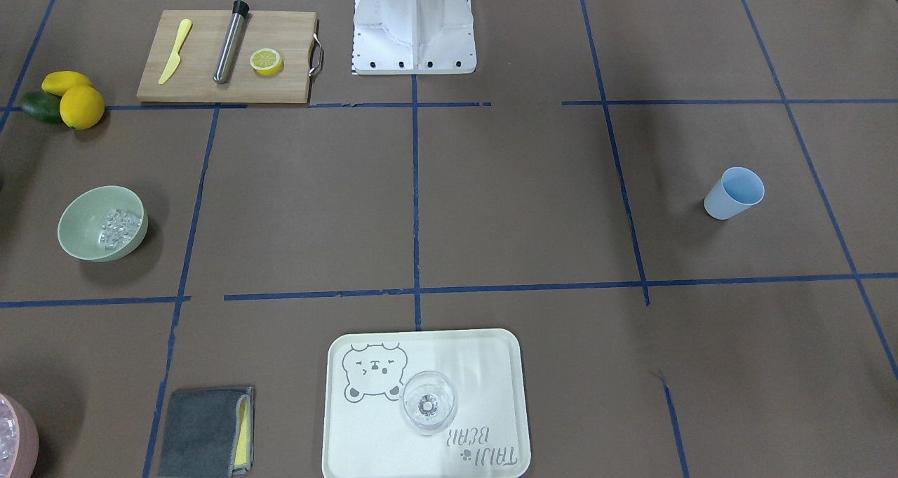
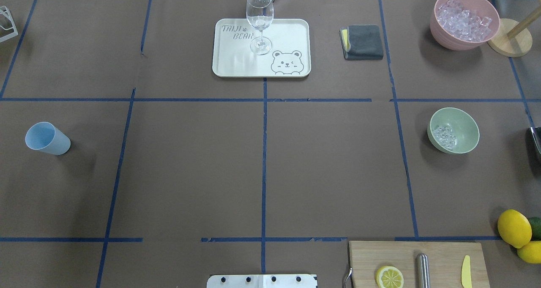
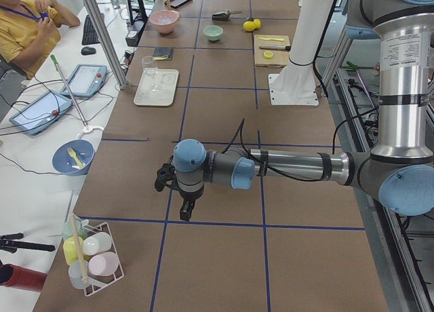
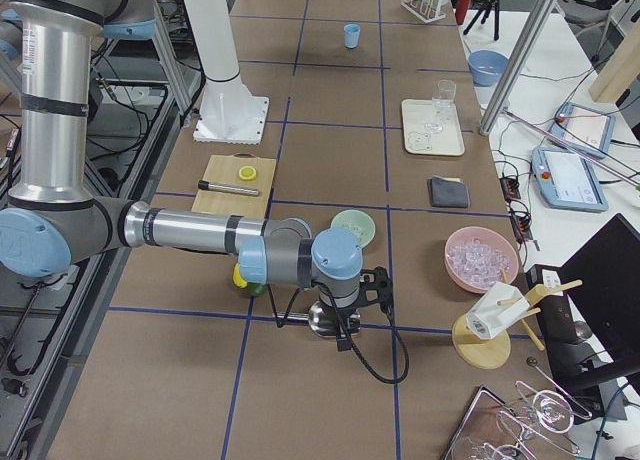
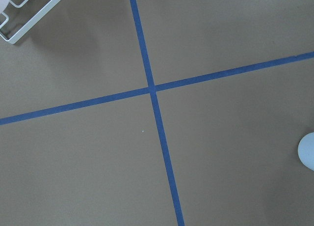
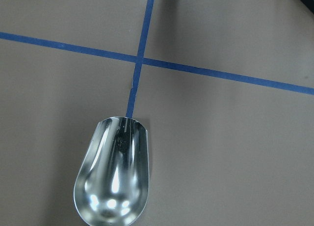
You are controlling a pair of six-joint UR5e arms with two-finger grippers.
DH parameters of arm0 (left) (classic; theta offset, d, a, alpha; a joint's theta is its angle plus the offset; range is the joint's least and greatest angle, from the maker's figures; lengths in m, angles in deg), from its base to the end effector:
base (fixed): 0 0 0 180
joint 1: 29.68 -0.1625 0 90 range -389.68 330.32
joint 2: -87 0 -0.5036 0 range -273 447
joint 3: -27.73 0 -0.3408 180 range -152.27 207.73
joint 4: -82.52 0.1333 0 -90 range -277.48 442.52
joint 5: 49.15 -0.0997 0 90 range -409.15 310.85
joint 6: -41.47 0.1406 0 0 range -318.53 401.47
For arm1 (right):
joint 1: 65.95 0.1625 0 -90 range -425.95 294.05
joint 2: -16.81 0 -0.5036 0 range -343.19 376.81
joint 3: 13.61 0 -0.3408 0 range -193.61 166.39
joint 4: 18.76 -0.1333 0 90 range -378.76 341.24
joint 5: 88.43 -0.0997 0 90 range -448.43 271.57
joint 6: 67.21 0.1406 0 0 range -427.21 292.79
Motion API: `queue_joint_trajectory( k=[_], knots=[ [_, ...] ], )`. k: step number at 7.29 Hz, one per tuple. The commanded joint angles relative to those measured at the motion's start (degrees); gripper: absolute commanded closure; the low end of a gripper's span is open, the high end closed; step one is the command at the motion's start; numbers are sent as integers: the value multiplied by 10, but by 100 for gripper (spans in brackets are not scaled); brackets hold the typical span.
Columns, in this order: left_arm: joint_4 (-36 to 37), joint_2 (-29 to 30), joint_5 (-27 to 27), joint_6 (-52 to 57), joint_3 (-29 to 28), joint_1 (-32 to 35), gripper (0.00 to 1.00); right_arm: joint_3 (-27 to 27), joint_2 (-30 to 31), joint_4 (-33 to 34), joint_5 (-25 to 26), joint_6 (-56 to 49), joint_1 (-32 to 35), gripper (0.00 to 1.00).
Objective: Pour ice into bowl
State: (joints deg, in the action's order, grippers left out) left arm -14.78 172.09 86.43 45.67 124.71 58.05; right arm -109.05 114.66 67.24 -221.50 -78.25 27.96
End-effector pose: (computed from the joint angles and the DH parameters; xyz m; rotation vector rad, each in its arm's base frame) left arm -0.0165 -0.4128 0.7328 0.1683 0.7919 0.1717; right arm 0.0627 -0.3708 0.7756 0.1241 -0.7424 -0.1289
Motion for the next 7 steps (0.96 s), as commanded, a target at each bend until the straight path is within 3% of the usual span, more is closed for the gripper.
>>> queue_joint_trajectory(
  k=[1,2,7],
  knots=[
    [0,0,0,0,0,0,0,-5,-6,2,-4,15,-2,0],
    [0,0,0,0,0,0,0,-15,-15,4,-4,71,-7,0],
    [0,0,0,0,1,0,0,-24,-12,0,1,78,-41,0]
  ],
)
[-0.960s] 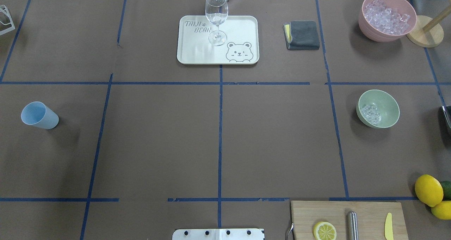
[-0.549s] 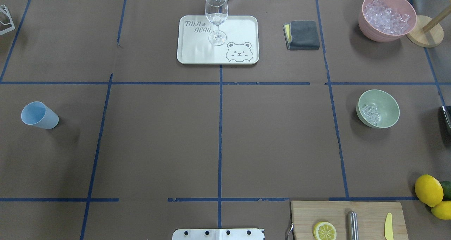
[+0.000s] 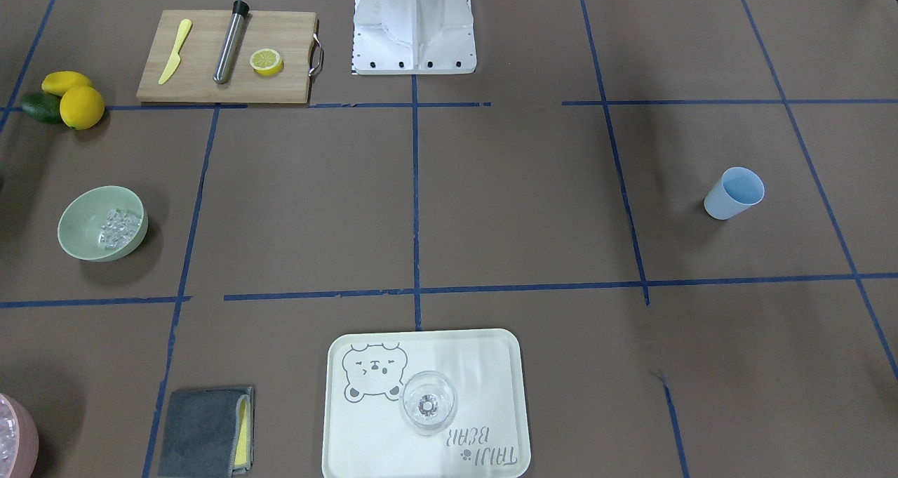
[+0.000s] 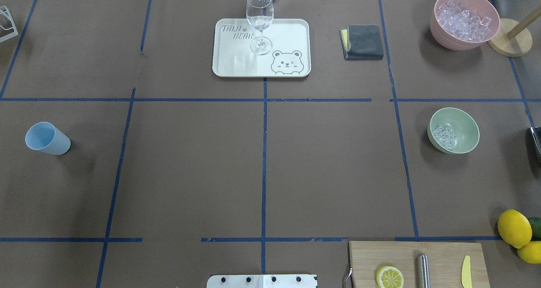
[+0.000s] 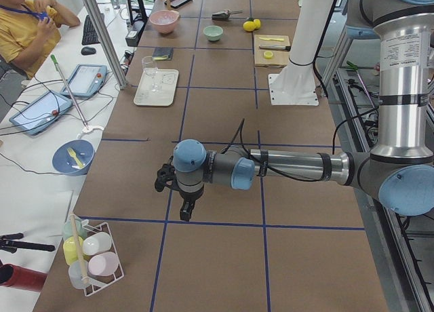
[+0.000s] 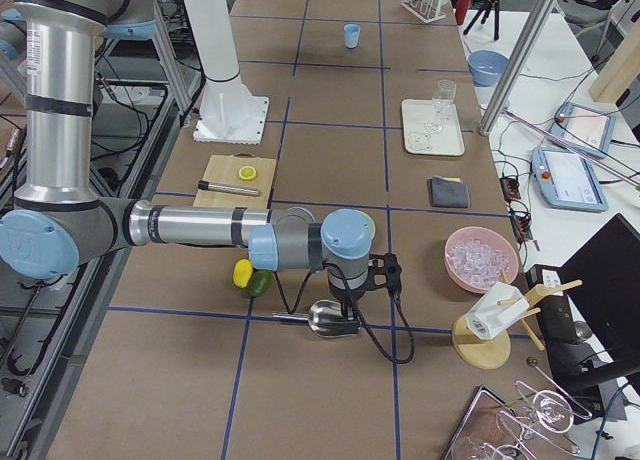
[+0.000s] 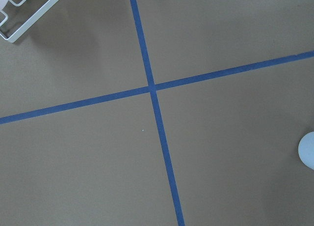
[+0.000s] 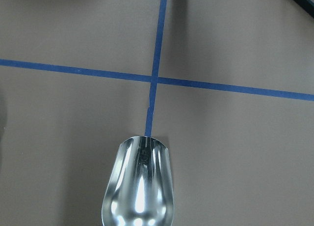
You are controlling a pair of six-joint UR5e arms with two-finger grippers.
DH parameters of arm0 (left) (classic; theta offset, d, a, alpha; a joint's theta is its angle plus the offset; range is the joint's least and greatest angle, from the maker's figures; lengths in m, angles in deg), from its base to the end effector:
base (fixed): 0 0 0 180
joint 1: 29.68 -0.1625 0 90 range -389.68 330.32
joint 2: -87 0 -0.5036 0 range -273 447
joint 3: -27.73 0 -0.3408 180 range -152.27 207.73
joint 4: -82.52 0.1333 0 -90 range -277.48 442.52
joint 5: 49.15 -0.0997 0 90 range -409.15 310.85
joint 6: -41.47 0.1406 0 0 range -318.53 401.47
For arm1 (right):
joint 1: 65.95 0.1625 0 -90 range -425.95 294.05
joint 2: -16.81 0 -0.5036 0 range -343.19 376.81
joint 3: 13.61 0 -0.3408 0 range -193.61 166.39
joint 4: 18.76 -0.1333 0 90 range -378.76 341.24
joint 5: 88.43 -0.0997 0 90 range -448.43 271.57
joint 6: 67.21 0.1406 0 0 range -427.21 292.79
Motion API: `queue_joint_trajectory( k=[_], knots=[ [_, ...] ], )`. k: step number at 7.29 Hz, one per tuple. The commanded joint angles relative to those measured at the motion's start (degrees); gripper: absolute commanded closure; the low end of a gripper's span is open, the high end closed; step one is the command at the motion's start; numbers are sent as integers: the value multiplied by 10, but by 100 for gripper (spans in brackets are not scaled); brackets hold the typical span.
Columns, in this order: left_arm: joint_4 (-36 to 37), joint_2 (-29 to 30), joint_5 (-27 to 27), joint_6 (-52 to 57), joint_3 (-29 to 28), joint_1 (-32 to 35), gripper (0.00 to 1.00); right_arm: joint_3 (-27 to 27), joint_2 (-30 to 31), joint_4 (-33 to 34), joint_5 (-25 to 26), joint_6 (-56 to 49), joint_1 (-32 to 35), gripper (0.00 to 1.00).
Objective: Pour ice into bowl
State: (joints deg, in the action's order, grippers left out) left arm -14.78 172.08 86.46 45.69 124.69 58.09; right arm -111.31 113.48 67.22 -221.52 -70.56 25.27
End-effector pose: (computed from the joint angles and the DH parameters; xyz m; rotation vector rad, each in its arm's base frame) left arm -0.0168 -0.4127 0.7330 0.1683 0.7923 0.1712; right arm 0.0456 -0.3897 0.7501 0.1139 -0.7477 -0.0685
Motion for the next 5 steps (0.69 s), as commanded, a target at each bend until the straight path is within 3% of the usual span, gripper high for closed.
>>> queue_joint_trajectory(
  k=[1,5],
  knots=[
    [-2,0,0,1,-3,-1,0,-1,0,0,0,1,-19,0],
    [-2,0,-1,2,4,-1,0,1,0,1,0,1,-20,0]
  ],
)
